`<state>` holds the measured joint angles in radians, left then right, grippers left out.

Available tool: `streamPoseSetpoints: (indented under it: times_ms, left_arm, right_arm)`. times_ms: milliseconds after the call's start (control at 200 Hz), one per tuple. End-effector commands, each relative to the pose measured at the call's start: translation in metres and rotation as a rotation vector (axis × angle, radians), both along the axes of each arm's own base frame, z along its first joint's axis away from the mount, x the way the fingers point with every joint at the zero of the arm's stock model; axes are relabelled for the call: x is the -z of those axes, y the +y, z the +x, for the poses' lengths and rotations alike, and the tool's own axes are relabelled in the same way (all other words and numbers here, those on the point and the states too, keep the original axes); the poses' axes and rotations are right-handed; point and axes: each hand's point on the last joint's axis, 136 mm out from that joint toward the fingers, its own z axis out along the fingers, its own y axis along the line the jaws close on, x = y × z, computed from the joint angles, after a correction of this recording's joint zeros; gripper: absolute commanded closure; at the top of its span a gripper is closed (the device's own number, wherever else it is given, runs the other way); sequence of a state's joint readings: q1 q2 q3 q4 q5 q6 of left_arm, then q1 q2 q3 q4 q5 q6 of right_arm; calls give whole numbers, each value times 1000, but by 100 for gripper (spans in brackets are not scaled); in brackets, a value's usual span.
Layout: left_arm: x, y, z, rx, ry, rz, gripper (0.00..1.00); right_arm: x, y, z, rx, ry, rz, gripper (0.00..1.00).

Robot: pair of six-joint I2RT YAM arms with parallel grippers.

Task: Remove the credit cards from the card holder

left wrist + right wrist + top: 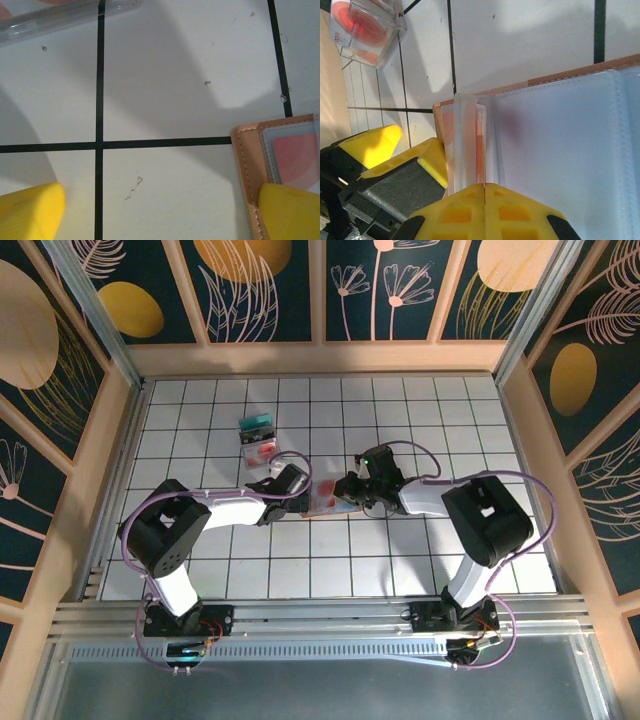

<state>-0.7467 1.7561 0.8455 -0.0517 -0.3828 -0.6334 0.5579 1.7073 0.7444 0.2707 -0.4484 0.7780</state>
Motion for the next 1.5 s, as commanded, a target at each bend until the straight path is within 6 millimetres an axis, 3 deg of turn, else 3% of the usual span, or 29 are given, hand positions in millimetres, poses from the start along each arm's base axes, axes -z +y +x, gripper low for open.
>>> streamPoseSetpoints:
  times_ms: [0, 260, 490, 515, 771, 956, 1151, 1356, 1491]
  left_arm:
    - [25, 17, -19, 6, 90, 99, 1]
    - [18, 16, -16, 10, 73, 92, 1]
    - [-7, 5, -8, 25, 22, 39, 1]
    - [-22, 1, -4, 27, -7, 9, 1]
    - [-93, -17, 8, 37, -161, -180, 1]
    - [-154, -38, 13, 103, -285, -403, 1]
    - [-217, -64, 4, 272, -410, -665, 1]
    - [-244, -80, -5, 416, -439, -781, 11]
    - [-253, -92, -16, 510, -435, -845, 18]
  right_arm:
    - [3, -21, 0, 30, -11, -63, 100]
    - [-8, -42, 2, 71, -53, -111, 100]
    - [-29, -52, 5, 91, -134, -123, 100]
    - [-31, -53, 5, 92, -143, -123, 100]
    - [-67, -58, 9, 111, -278, -97, 100]
    - [-110, -57, 8, 120, -418, -7, 100]
    - [-156, -49, 1, 87, -562, 125, 100]
    - [-201, -32, -17, -13, -675, 322, 100]
    - [-219, -26, -27, -60, -708, 413, 100]
